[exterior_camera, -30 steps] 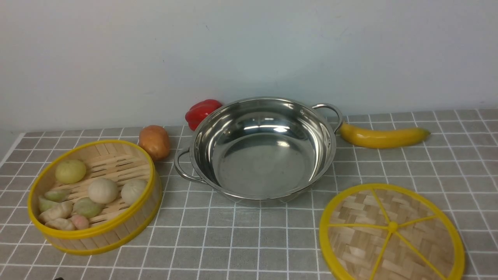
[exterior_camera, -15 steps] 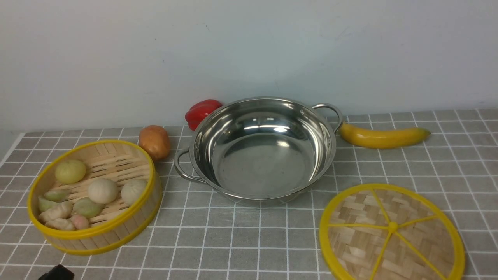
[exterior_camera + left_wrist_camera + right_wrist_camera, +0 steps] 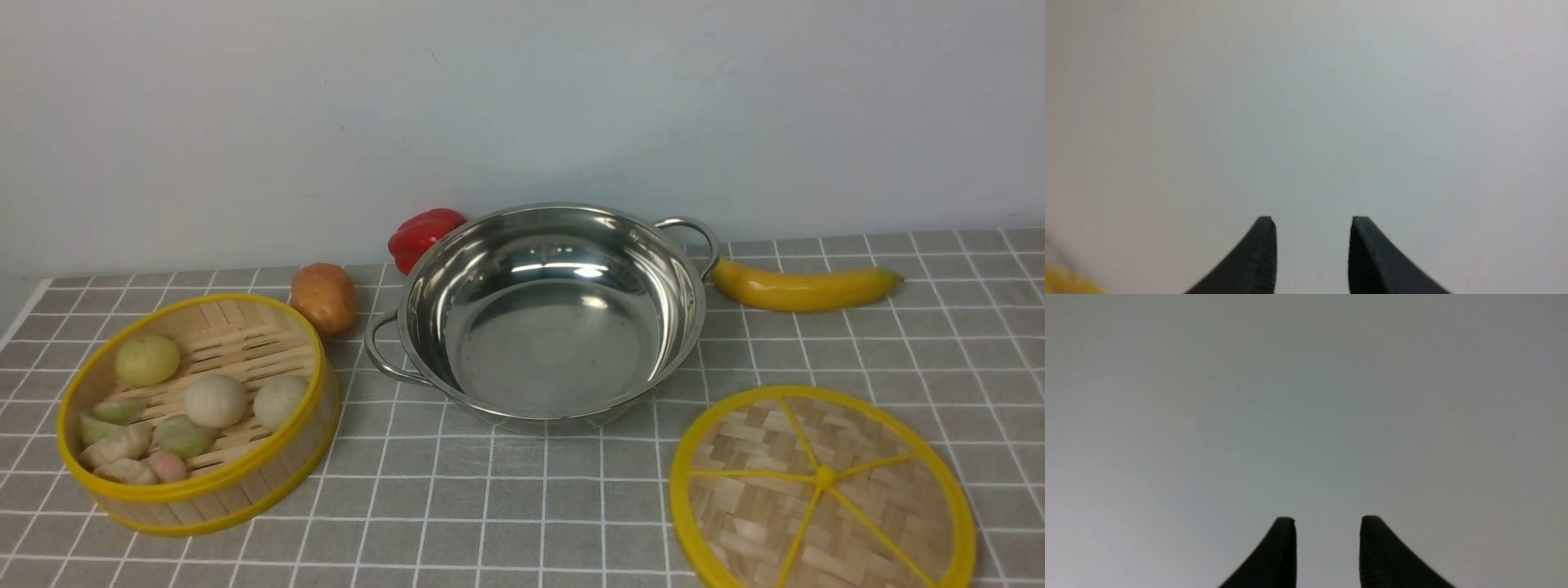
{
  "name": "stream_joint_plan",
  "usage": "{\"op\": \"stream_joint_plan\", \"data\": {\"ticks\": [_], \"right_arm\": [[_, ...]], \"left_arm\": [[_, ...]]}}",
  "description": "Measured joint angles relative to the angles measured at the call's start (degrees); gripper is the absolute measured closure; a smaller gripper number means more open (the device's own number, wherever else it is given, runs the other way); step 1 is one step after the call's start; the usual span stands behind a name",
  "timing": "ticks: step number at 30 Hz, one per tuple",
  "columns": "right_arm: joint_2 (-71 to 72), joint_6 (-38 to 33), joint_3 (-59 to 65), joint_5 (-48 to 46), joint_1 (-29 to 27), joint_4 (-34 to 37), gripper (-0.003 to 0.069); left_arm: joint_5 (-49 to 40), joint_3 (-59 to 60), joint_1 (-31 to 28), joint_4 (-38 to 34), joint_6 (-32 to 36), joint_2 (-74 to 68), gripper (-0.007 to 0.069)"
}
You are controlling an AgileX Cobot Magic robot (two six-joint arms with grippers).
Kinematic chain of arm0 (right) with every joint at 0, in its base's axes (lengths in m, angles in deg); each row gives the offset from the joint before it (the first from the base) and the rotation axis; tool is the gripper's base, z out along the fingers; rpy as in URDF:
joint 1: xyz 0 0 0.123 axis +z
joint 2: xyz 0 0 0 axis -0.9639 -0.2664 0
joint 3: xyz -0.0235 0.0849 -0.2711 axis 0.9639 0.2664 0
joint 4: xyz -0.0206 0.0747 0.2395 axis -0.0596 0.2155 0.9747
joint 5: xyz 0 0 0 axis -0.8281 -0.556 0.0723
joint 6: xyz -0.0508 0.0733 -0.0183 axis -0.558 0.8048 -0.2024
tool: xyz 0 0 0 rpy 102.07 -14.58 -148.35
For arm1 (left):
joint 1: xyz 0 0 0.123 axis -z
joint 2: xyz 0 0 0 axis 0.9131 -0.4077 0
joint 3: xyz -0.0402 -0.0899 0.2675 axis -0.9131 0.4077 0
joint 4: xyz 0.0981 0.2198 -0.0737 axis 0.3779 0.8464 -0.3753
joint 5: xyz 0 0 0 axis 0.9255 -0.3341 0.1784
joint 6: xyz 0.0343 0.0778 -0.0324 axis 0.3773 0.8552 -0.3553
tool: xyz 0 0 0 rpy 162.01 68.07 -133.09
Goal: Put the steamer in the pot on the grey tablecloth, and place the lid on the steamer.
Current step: 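Grasp the rim of the steamer basket holding the buns with the left gripper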
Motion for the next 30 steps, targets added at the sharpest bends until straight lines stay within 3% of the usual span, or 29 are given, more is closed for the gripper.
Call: {"op": "stream_joint_plan", "data": {"ticks": [2,3,6,10,13,14,15,16,18,19,22,26,30], "right_arm": [[0.02,-1.86,-3.04,-0.38,0.00,-7.26,0.0419],[-0.43,-2.88,-6.34,-3.51,0.00,-14.66,0.0419],[-3.79,-3.01,-12.36,-14.73,0.00,-25.08,0.0419],[-12.04,-3.01,-19.85,-34.02,0.00,-30.72,0.0419],[-19.94,-4.90,-25.39,-49.35,0.00,-31.23,0.0419],[-20.44,-5.13,-25.69,-50.98,0.00,-31.23,0.0419],[-24.51,-7.96,-28.11,-57.26,0.00,-31.23,0.0419],[-25.34,-8.29,-28.55,-57.85,0.00,-31.14,0.0419],[-28.76,-11.32,-30.13,-62.68,0.00,-30.38,0.0419],[-30.76,-13.31,-30.80,-64.39,0.00,-29.35,0.0419],[-34.37,-17.60,-31.54,-67.35,0.00,-25.56,0.0419],[-36.81,-22.34,-31.76,-67.71,0.00,-20.43,0.0419],[-37.93,-26.75,-31.76,-66.48,0.00,-16.33,0.0419]], "left_arm": [[1.20,-2.94,0.00,2.61,5.55,-0.14,0.0382],[1.08,-6.70,0.00,4.17,11.24,-1.56,0.0382],[-1.59,-11.41,0.00,2.62,21.15,-6.76,0.0385],[-5.42,-15.49,0.00,-5.34,33.82,-16.97,0.0385],[-4.13,-17.21,-0.12,-17.29,44.70,-28.39,0.0385],[-3.94,-17.39,-0.20,-19.32,45.33,-29.09,0.0385],[-1.47,-18.16,-0.75,-28.32,51.83,-35.32,0.0385],[-1.20,-18.37,-0.82,-30.77,52.67,-36.02,0.0385],[1.35,-19.30,-1.54,-41.92,63.10,-42.63,0.0385],[2.61,-19.63,-1.71,-45.01,70.16,-46.42,0.0385],[5.02,-20.69,-1.80,-48.81,82.15,-54.19,0.0385],[9.82,-23.38,-1.82,-49.66,85.56,-62.32,0.0385],[6.66,-25.27,-1.89,-50.25,81.87,-66.70,0.0385]]}}
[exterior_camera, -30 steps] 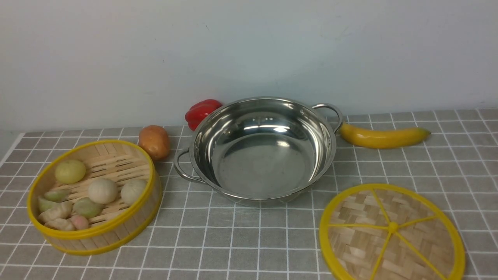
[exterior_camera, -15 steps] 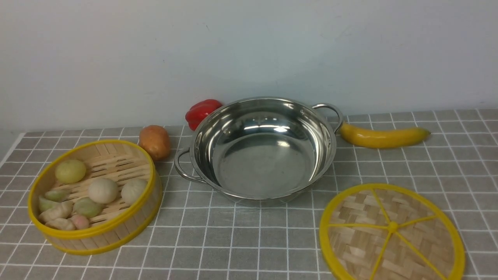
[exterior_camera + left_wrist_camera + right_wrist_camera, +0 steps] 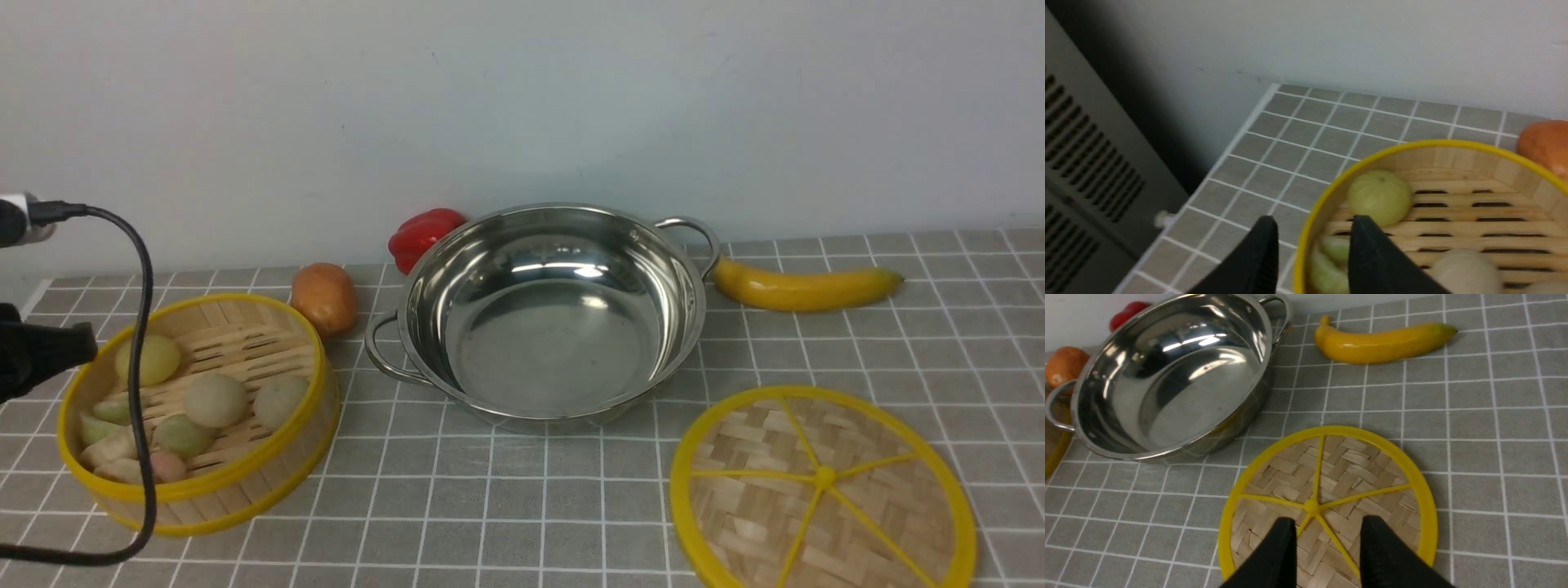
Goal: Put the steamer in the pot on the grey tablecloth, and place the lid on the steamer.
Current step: 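Grasp the rim of the steamer basket holding the buns with the left gripper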
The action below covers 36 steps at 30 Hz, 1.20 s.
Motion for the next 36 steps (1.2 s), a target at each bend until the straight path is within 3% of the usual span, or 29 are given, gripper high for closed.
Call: {"op": "stream_joint_plan", "data": {"ticks": [1,5,6,9,12,13,16,18,19,20,21,22,23,27,31,36], "right_arm": [[0.01,0.00,0.00,0.10,0.00,0.15,0.0419],[-0.21,-3.47,0.00,1.71,0.00,2.03,0.0419],[-0.21,-4.17,0.00,2.01,0.00,2.38,0.0419],[-0.21,-4.76,0.00,2.05,0.00,2.45,0.0419],[-0.21,-4.90,0.00,2.05,0.00,2.56,0.0419],[-0.21,-4.90,0.00,2.05,0.00,2.56,0.0419],[-0.21,-4.95,0.00,2.05,0.00,2.60,0.0419],[-0.21,-5.39,0.00,1.94,0.00,2.60,0.0419],[-0.21,-5.56,0.00,1.94,0.00,2.60,0.0419],[-0.21,-6.10,0.00,1.66,0.00,2.60,0.0419],[-0.21,-6.10,0.00,1.60,0.00,2.60,0.0419],[-0.21,-6.50,0.00,1.37,0.00,2.60,0.0419],[-0.21,-6.62,0.00,1.37,0.00,2.60,0.0419],[-0.21,-7.79,0.00,1.13,0.00,2.74,0.0419],[-0.21,-7.90,0.00,0.16,0.00,2.97,0.0419],[-0.21,-7.90,0.00,-0.98,0.78,3.38,0.0419]], "left_arm": [[0.00,-0.09,0.00,0.00,0.00,-0.12,0.0385],[-12.63,-3.17,0.00,-0.30,-12.50,-0.64,0.0385],[-20.21,-4.97,0.00,-0.41,-17.88,-0.64,0.0385],[-36.05,-6.97,0.00,-0.28,-22.45,-0.64,0.0382],[-52.67,-7.66,0.00,6.41,-27.64,-0.64,0.0382],[-55.14,-7.72,0.00,11.02,-30.51,-0.64,0.0383],[-56.15,-7.76,-0.90,30.58,-47.48,-0.59,0.0398],[-53.38,-8.09,-3.33,46.76,-63.01,-0.59,0.0415],[-53.11,-8.22,-4.31,50.08,-64.42,-0.64,0.0417],[-51.25,-9.18,-7.30,63.31,-77.44,-0.71,0.0428],[-51.10,-9.52,-7.69,66.63,-78.84,-0.78,0.0431],[-50.70,-10.98,-10.67,79.24,-89.40,-1.12,0.0438],[-50.70,-11.20,-10.99,79.24,-90.58,-1.20,0.0438],[-55.45,-17.59,-15.18,107.17,-108.90,-5.85,0.0438],[-61.01,-21.29,-15.32,111.13,-110.17,-12.56,0.0433],[-62.83,-24.82,-15.32,110.47,-103.87,-20.76,0.0391]]}}
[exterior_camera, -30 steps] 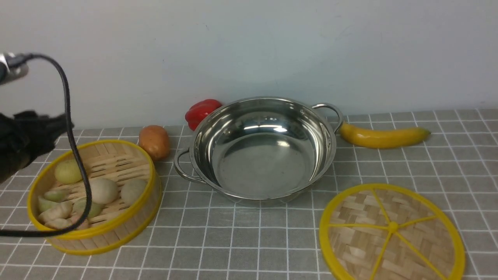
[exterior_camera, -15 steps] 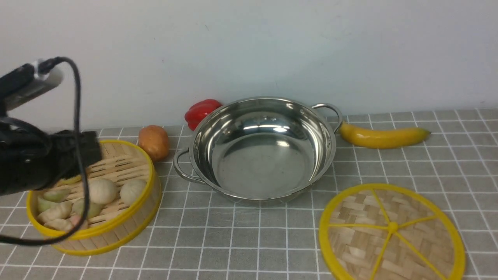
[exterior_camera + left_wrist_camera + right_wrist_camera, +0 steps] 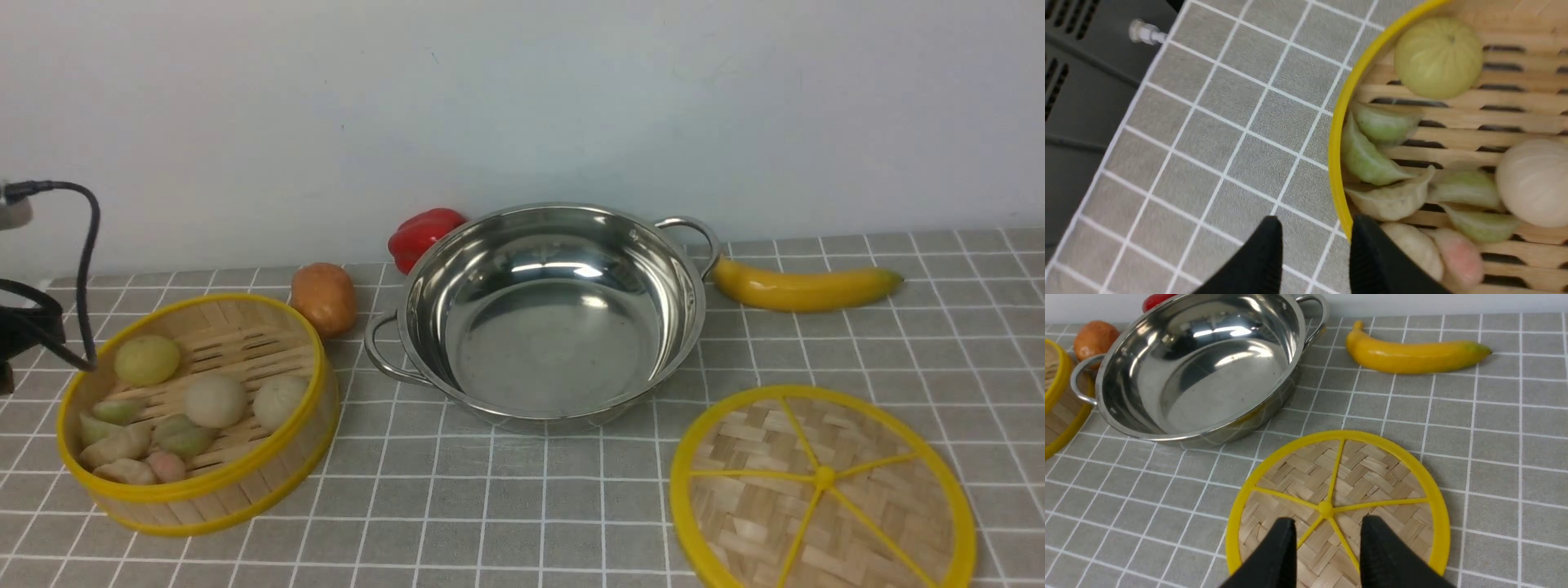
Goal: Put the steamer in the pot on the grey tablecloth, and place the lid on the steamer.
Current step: 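Grasp the rim of the steamer basket holding the buns with the left gripper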
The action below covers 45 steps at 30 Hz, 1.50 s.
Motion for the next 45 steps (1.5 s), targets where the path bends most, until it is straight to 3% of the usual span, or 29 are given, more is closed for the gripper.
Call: {"op": "stream_joint_plan", "data": {"ticks": [8,23,34,41,45], "right_arm": [[0.00,-0.04,0.00,-1.96,1.56,0.07,0.0419],[0.00,-0.04,0.00,-2.95,1.56,0.01,0.0419],[0.00,0.29,0.00,-2.95,1.56,0.07,0.0419],[0.00,0.29,0.00,-2.95,1.56,0.07,0.0419],[0.00,0.29,0.00,-2.95,1.56,0.07,0.0419]], "left_arm": [[0.31,-6.30,0.00,-0.23,2.95,-11.86,0.0331],[5.27,-8.42,0.00,0.21,3.01,-20.82,0.0330],[9.72,-8.71,0.05,6.28,-0.96,-24.20,0.0331],[11.37,-8.73,0.05,7.53,-4.56,-25.48,0.0419],[11.59,-8.97,0.11,7.79,-4.76,-26.67,0.0533]]}}
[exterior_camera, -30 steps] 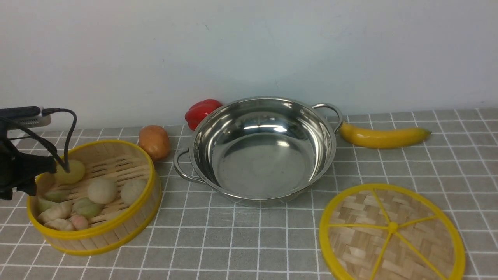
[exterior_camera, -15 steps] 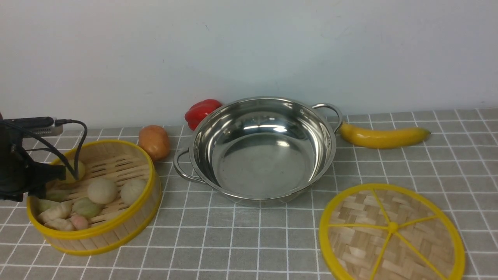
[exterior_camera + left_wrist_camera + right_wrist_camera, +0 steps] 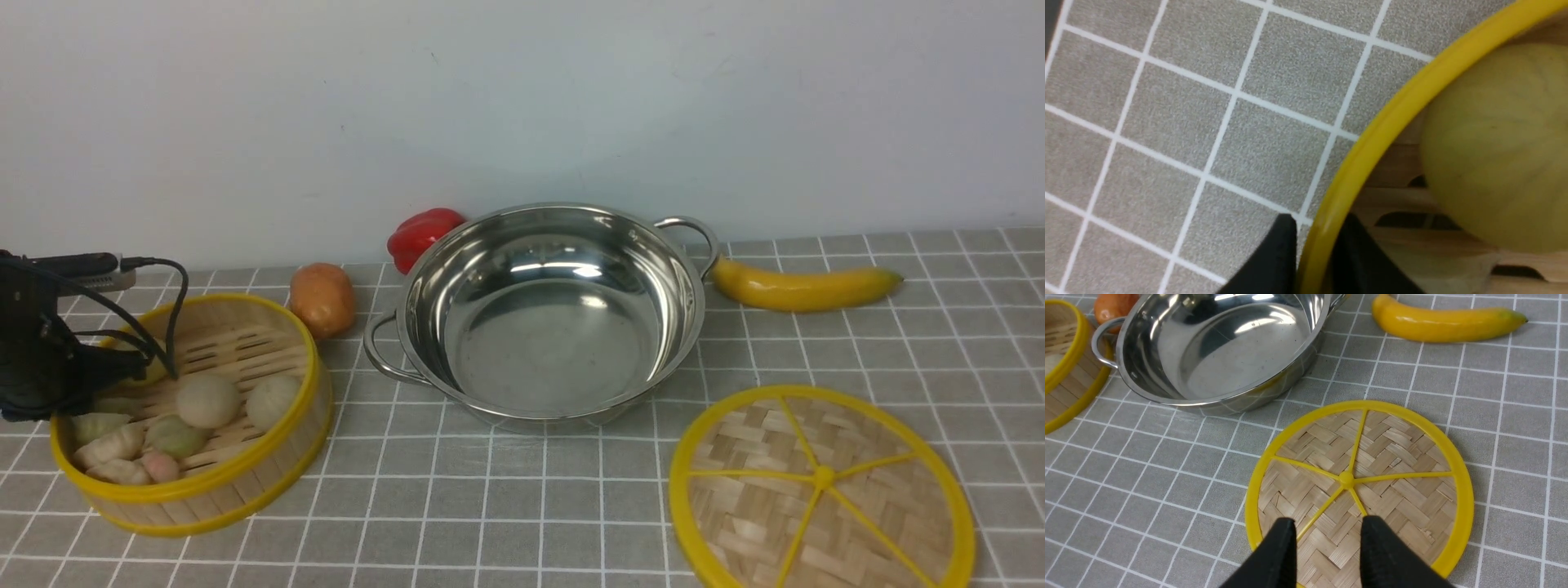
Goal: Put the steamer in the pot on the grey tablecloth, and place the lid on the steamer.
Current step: 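Grasp the rim of the steamer basket holding the buns with the left gripper, then place the bamboo steamer basket with dumplings into the steel pot with the left gripper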
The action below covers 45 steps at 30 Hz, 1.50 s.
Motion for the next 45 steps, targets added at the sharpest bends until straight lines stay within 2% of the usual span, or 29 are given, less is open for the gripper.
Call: {"op": "stream_joint_plan", "data": {"ticks": [6,10,16,24,35,40,42,43,45], "right_arm": [[0.00,0.06,0.00,0.00,0.00,1.77,0.0419],[0.00,0.06,0.00,0.00,0.00,3.20,0.0419],[0.00,0.06,0.00,-0.04,0.00,4.10,0.0419],[0.00,-0.14,0.00,-0.42,0.00,4.22,0.0419],[0.00,-0.32,0.00,-1.69,0.00,4.22,0.0419],[0.00,-0.32,0.00,-1.83,0.00,4.22,0.0419],[0.00,-0.32,0.00,-1.90,0.00,4.22,0.0419],[0.00,-0.32,0.00,-1.90,0.00,4.22,0.0419],[0.00,-0.32,0.00,-2.22,0.00,4.24,0.0419]], "left_arm": [[-2.12,-1.32,0.05,-0.06,0.00,-0.48,0.0533],[-7.52,-3.33,-0.63,-1.44,0.20,-0.65,0.0533],[-15.73,-7.17,-3.69,-8.05,7.48,1.27,0.0573],[-22.16,-11.32,-5.59,-16.28,18.74,7.87,0.0575],[-28.80,-17.16,-4.41,-21.86,23.10,8.37,0.0575],[-32.65,-22.32,-1.83,-26.99,25.10,8.37,0.0575],[-32.83,-23.71,1.70,-28.77,25.87,8.37,0.0578],[-32.83,-23.84,1.70,-28.77,25.87,8.37,0.0578],[-32.16,-25.04,7.02,-30.30,25.81,8.19,0.0578]]}}
